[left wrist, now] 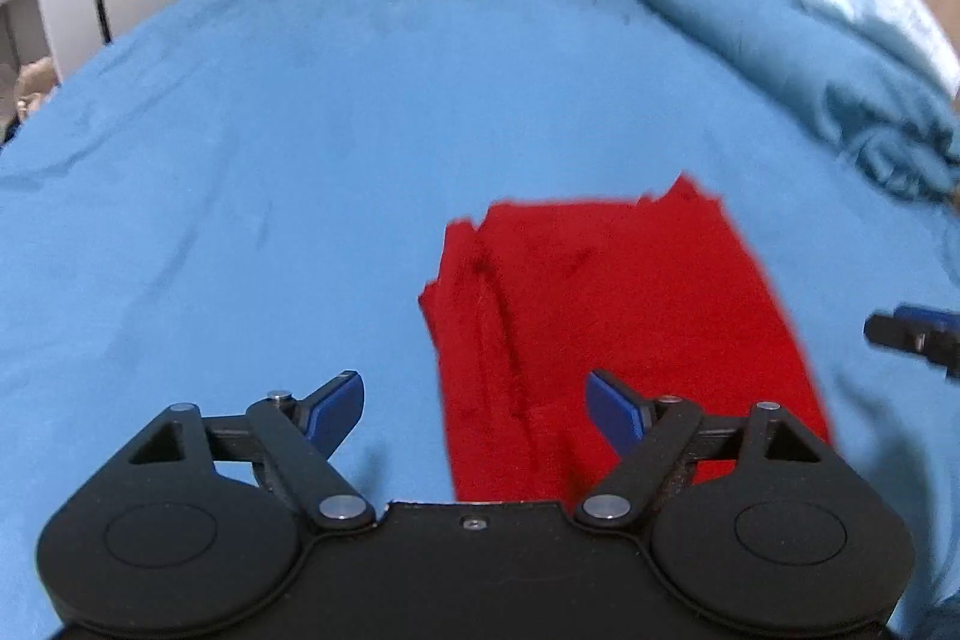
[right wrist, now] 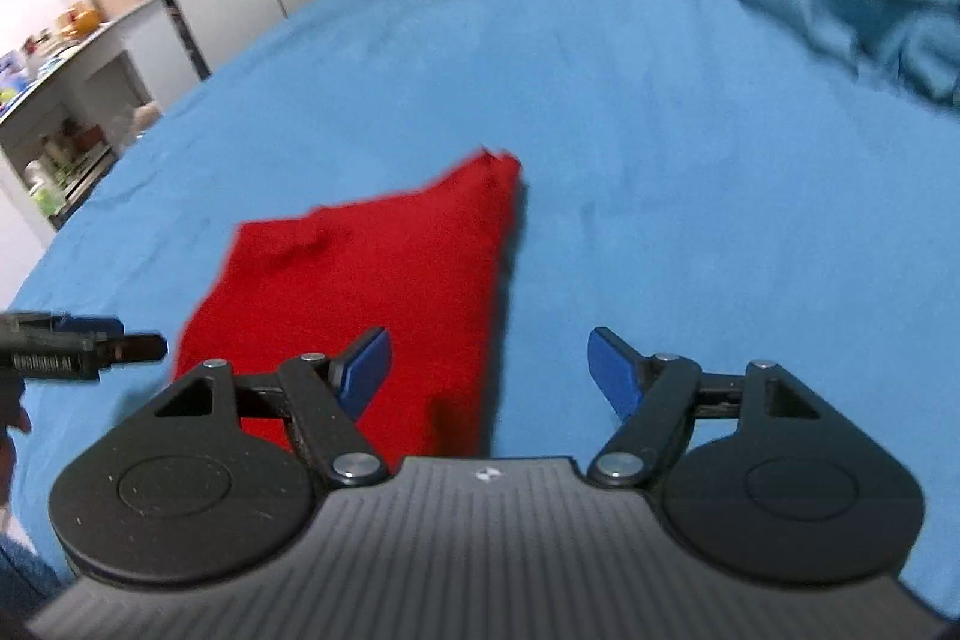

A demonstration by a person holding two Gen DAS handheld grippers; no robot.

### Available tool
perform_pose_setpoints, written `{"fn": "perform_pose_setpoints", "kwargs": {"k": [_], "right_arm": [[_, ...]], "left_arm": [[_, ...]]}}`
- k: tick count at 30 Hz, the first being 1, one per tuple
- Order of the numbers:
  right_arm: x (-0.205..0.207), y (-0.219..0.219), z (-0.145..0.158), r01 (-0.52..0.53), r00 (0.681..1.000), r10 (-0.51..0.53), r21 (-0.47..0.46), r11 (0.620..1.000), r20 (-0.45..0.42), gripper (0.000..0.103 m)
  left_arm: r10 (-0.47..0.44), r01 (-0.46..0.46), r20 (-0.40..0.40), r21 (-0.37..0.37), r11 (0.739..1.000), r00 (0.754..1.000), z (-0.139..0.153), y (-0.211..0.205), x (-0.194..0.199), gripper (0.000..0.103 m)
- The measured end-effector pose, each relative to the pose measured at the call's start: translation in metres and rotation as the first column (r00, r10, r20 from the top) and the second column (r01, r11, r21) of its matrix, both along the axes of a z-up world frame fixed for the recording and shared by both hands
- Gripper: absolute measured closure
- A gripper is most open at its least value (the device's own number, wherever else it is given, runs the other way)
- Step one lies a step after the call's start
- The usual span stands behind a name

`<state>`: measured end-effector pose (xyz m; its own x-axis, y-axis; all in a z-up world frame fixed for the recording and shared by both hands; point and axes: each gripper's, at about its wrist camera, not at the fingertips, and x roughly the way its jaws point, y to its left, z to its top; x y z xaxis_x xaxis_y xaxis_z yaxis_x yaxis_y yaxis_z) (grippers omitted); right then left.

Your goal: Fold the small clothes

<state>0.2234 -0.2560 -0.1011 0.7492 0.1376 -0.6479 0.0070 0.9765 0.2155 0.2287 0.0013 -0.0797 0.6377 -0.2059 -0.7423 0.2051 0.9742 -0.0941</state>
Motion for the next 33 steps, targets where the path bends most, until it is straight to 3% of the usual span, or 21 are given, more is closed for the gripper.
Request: {"fn": "perform_pose_setpoints", "kwargs": {"k": [2,3,5,9,13,23,33], "right_arm": [[-0.021,0.009,0.024,0.001,0.999,0.001,-0.042,0.999,0.032,0.014],[-0.031,0.013,0.035,0.004,0.999,-0.002,-0.053,0.999,0.044,0.009],[-0.055,0.022,0.056,0.018,0.997,-0.013,-0.065,0.998,0.073,0.000],[-0.105,0.040,0.090,0.063,0.990,-0.053,-0.072,0.995,0.130,0.000],[-0.143,0.058,0.106,0.122,0.989,-0.115,-0.072,0.990,0.092,0.000],[-0.213,0.102,0.104,0.129,0.991,-0.134,-0.187,0.974,-0.013,0.000],[-0.236,0.107,0.093,0.147,0.985,-0.160,-0.192,0.970,-0.056,0.000]], "left_arm": [[0.018,-0.018,0.041,-0.002,1.000,0.999,0.022,0.000,-0.019,0.014],[0.025,-0.025,0.068,0.000,1.000,0.997,0.035,0.001,-0.033,0.006],[0.026,-0.027,0.126,0.012,1.000,0.992,0.055,0.002,-0.061,0.000],[0.034,-0.051,0.190,0.085,0.995,0.981,0.080,0.002,-0.113,0.000],[0.057,-0.081,0.184,0.124,0.989,0.981,0.086,0.003,-0.154,0.000],[0.068,-0.092,0.157,0.152,0.984,0.985,0.081,0.008,-0.220,0.000],[0.065,-0.094,0.179,0.164,0.982,0.982,0.077,0.007,-0.234,0.000]]}}
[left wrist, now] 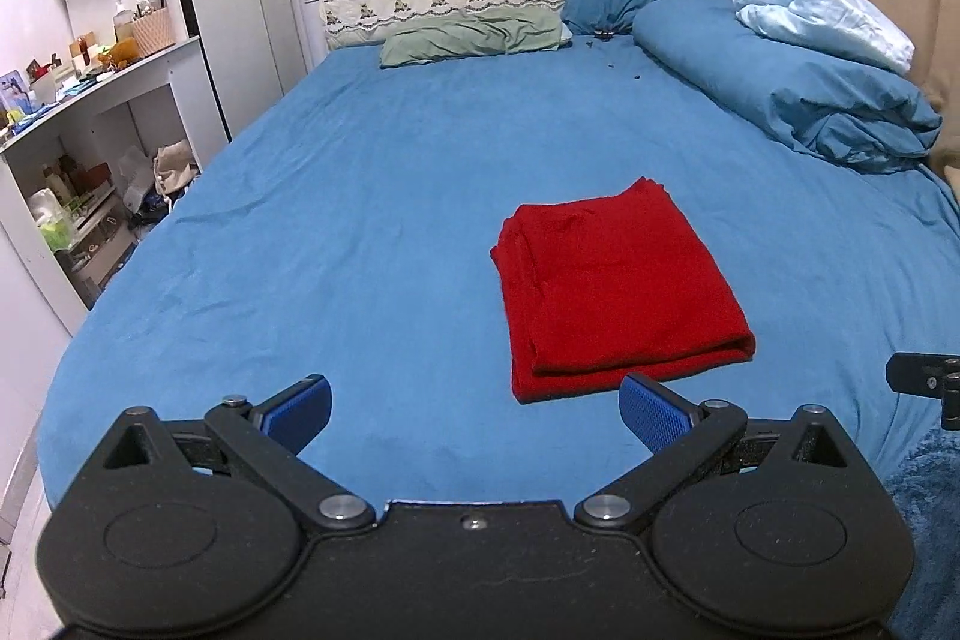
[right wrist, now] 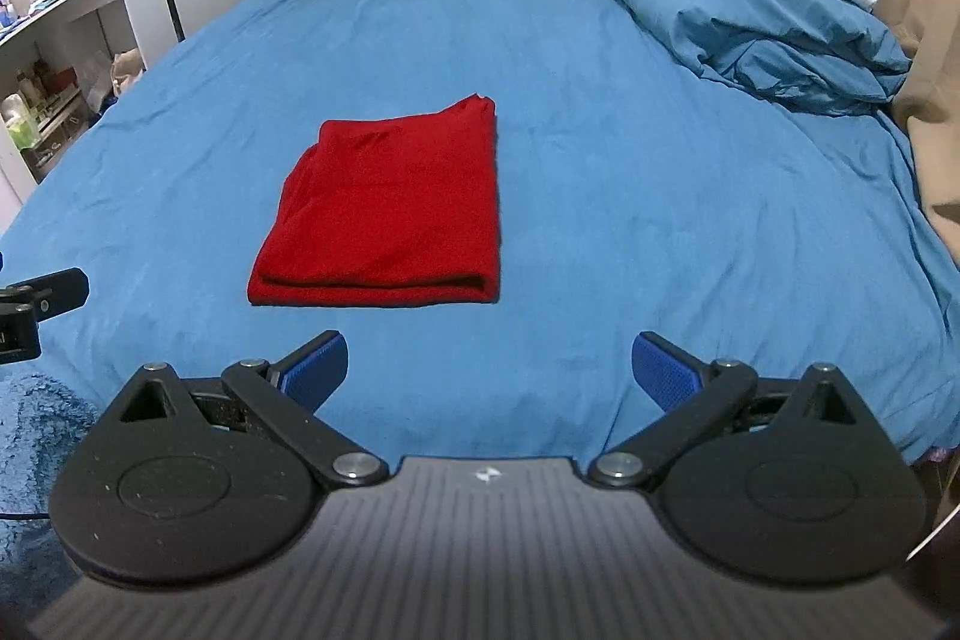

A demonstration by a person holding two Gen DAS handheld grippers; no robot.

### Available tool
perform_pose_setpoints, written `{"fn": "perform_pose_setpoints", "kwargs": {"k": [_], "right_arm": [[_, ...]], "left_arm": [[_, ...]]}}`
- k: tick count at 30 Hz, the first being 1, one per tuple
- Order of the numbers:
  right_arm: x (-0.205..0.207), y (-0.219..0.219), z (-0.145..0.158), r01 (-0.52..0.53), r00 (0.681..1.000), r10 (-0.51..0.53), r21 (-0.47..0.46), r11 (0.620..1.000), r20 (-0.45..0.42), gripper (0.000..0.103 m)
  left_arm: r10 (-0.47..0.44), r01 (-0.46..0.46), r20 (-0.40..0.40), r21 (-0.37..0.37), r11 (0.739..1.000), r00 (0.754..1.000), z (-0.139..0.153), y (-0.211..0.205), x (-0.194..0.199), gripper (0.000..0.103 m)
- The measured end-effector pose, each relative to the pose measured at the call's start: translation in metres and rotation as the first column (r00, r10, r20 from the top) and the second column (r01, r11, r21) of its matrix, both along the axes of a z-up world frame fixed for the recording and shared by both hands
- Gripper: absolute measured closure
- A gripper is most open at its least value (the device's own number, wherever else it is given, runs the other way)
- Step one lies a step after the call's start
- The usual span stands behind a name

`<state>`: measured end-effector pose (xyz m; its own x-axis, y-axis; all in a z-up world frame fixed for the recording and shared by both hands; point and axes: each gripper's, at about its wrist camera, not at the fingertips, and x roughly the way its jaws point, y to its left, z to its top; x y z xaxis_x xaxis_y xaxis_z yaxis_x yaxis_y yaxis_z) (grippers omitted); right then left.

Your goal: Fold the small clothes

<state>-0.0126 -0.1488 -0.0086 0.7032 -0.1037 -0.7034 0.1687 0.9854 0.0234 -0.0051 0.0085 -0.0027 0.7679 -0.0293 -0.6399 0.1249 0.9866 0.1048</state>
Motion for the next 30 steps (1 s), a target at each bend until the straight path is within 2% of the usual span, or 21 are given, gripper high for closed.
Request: {"fn": "perform_pose_setpoints", "kwargs": {"k": [4,30], "right_arm": [[-0.0027,0.0040,0.0016,0.000,1.000,0.000,-0.025,1.000,0.005,0.000],[-0.0047,0.0084,-0.0002,0.007,1.000,-0.008,-0.014,1.000,-0.002,0.000]], "left_arm": [[-0.006,0.006,0.003,0.008,1.000,1.000,-0.0004,-0.0022,-0.0009,0.000],[-0.016,0.016,0.043,0.000,1.000,0.999,0.0040,0.0024,-0.0088,0.000]]}}
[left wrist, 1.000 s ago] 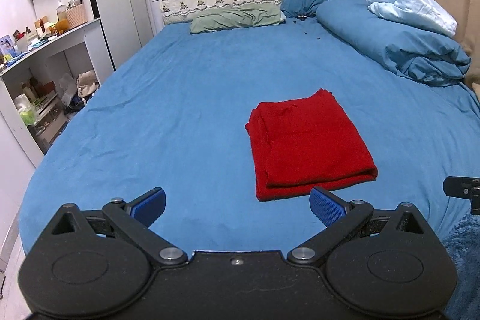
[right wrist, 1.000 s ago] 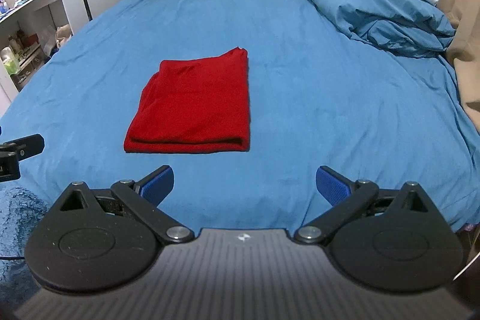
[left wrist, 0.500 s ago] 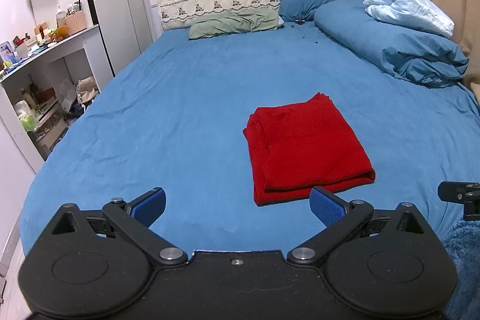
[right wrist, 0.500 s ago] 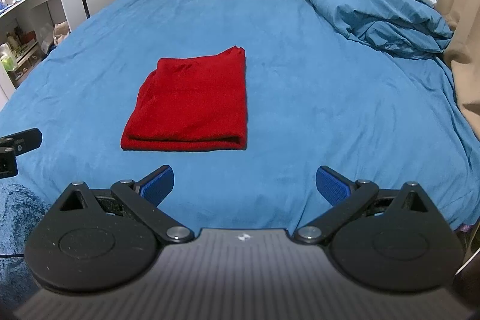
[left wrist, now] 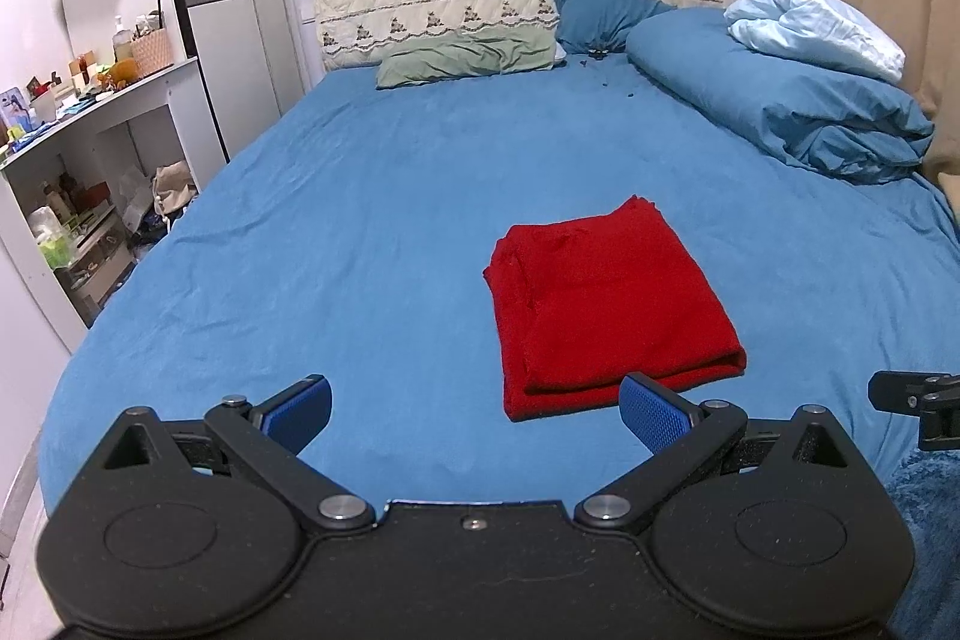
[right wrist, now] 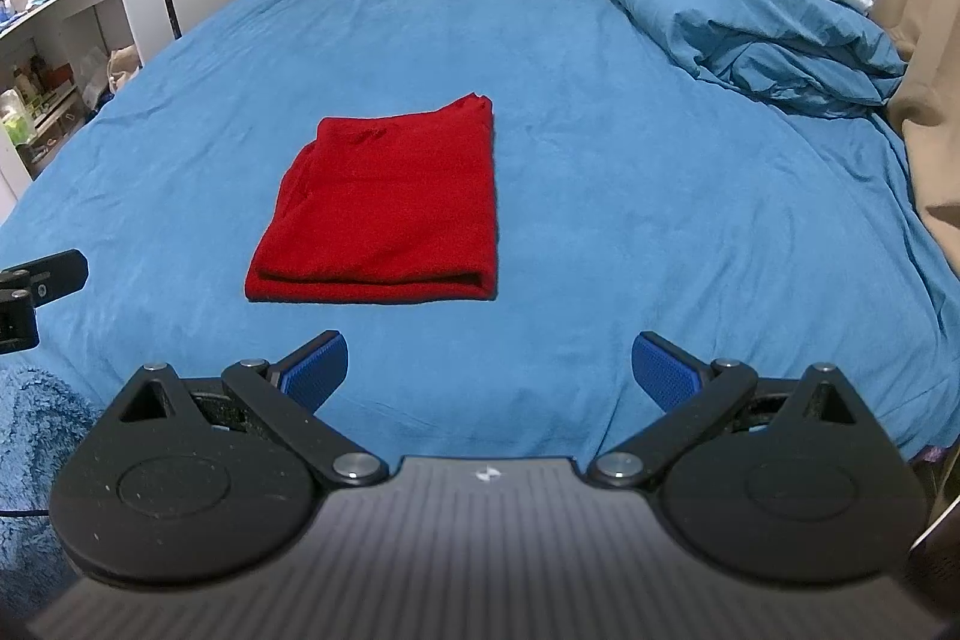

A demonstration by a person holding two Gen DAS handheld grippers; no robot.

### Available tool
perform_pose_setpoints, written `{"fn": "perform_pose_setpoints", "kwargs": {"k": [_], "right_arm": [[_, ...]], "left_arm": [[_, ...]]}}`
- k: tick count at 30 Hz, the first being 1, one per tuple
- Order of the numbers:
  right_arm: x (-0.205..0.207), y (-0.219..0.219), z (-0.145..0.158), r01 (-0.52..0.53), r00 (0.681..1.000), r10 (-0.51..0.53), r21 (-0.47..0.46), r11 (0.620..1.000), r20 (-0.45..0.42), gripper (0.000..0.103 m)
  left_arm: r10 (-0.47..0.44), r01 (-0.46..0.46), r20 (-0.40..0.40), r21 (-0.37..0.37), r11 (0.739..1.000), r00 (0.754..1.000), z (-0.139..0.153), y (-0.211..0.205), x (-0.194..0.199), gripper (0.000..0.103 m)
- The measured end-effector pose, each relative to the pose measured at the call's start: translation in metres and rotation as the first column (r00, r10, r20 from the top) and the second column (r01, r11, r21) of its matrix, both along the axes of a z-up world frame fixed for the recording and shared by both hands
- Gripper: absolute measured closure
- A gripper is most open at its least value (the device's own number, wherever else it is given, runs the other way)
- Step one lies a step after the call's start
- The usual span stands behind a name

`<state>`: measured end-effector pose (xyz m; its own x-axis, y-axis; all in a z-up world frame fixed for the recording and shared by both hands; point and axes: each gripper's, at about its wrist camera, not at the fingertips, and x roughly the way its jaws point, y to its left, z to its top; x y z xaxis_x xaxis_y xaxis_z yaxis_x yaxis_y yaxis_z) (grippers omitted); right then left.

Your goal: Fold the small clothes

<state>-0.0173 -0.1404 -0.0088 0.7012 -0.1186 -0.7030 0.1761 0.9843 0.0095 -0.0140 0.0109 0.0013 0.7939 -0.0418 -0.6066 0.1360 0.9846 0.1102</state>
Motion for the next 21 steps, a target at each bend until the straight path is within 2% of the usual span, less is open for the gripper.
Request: {"fn": "perform_pose_setpoints", "kwargs": {"k": [21], "right_arm": [[-0.0020,0.0085,0.0010,0.005,1.000,-0.005,-0.007,1.000,0.004,0.000]], "left_arm": [[0.002,-0.002,0.015,-0.014,1.000,1.000,0.0033,0.0019,-0.0015,0.000]]}}
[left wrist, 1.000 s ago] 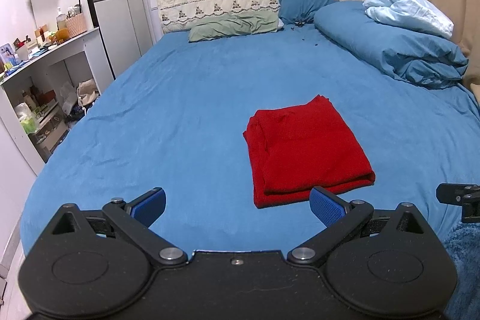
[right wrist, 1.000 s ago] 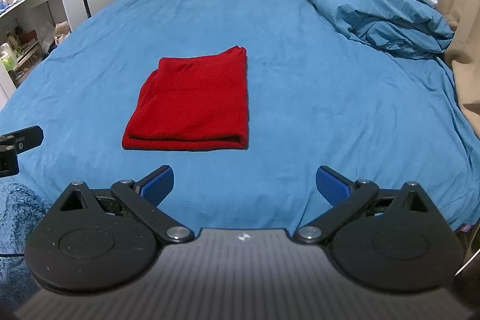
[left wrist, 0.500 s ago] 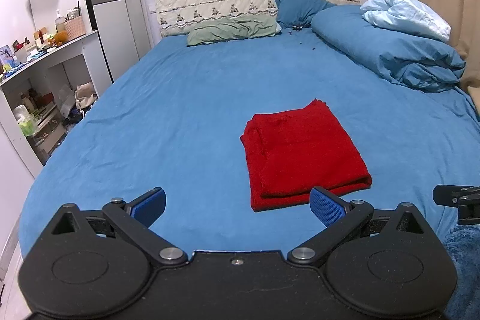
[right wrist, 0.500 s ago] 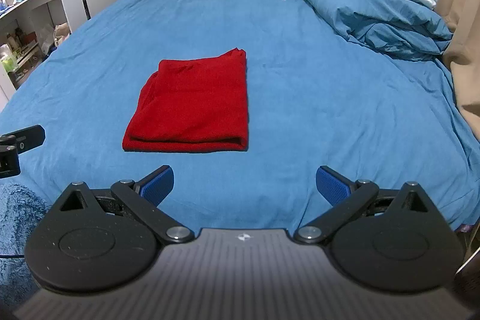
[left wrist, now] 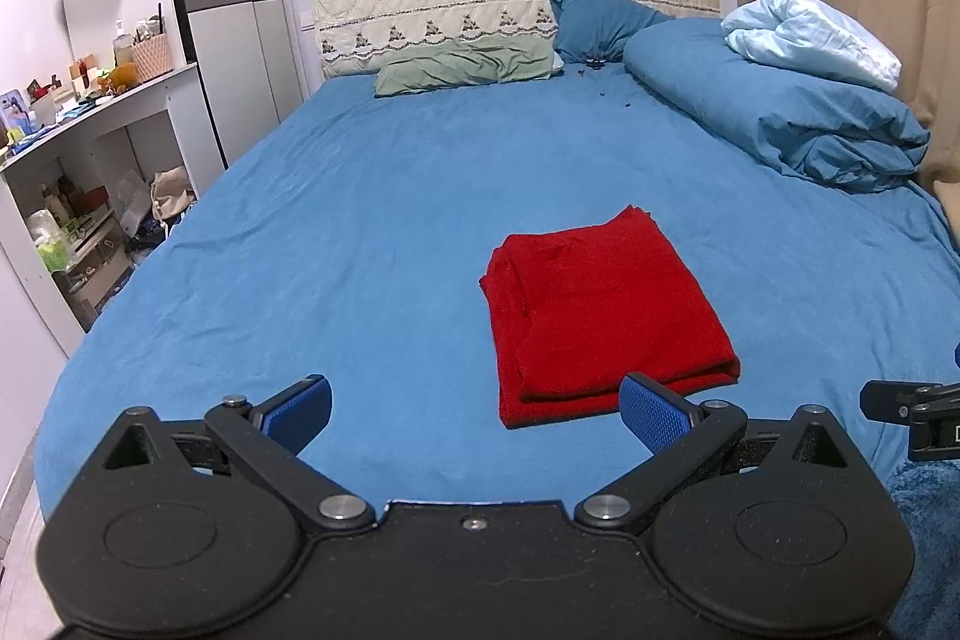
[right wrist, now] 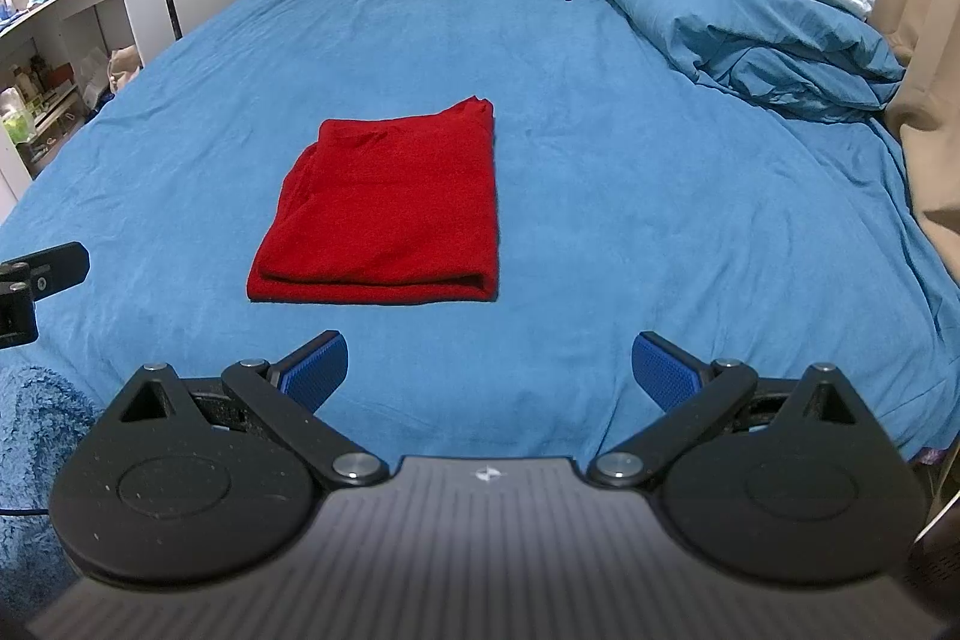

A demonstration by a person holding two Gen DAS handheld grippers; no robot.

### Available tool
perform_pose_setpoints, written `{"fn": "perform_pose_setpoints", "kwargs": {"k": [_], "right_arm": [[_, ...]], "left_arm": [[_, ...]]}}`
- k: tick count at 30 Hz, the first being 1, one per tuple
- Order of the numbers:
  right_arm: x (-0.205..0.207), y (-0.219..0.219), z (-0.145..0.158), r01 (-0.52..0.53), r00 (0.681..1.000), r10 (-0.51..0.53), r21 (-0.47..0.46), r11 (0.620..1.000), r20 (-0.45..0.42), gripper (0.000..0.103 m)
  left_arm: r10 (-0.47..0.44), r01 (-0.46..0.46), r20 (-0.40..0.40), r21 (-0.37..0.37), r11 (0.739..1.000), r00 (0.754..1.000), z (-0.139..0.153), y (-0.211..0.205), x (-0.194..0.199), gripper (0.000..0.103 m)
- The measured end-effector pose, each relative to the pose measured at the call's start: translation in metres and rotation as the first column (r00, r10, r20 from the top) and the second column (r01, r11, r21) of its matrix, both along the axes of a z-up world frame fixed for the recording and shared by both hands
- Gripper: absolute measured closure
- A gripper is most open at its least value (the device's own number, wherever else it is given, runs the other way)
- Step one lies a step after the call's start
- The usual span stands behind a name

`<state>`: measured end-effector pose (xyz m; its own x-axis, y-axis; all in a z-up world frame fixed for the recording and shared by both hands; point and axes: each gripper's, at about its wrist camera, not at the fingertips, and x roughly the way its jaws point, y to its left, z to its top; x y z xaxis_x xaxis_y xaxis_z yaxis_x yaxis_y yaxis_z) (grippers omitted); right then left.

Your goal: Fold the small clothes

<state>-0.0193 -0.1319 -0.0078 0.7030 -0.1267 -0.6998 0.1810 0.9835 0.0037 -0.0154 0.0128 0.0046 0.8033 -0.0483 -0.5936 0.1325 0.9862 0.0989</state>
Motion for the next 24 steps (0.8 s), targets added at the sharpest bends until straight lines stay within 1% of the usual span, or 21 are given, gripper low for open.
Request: {"fn": "perform_pose_setpoints", "kwargs": {"k": [12,17,24], "right_arm": [[-0.0010,0.0030,0.0009,-0.001,1.000,0.001,0.003,1.000,0.001,0.000],[-0.0009,0.0037,0.0009,-0.001,1.000,0.001,0.001,1.000,0.001,0.000],[-0.0009,0.0042,0.0006,-0.001,1.000,0.001,0.002,1.000,0.002,0.000]], "left_arm": [[-0.003,0.003,0.000,0.007,1.000,1.000,0.0015,-0.0002,0.0005,0.000],[-0.001,0.001,0.005,-0.010,1.000,1.000,0.0027,0.0015,0.0000,0.000],[0.009,-0.009,0.015,0.006,1.000,1.000,0.0022,0.0002,-0.0012,0.000]]}}
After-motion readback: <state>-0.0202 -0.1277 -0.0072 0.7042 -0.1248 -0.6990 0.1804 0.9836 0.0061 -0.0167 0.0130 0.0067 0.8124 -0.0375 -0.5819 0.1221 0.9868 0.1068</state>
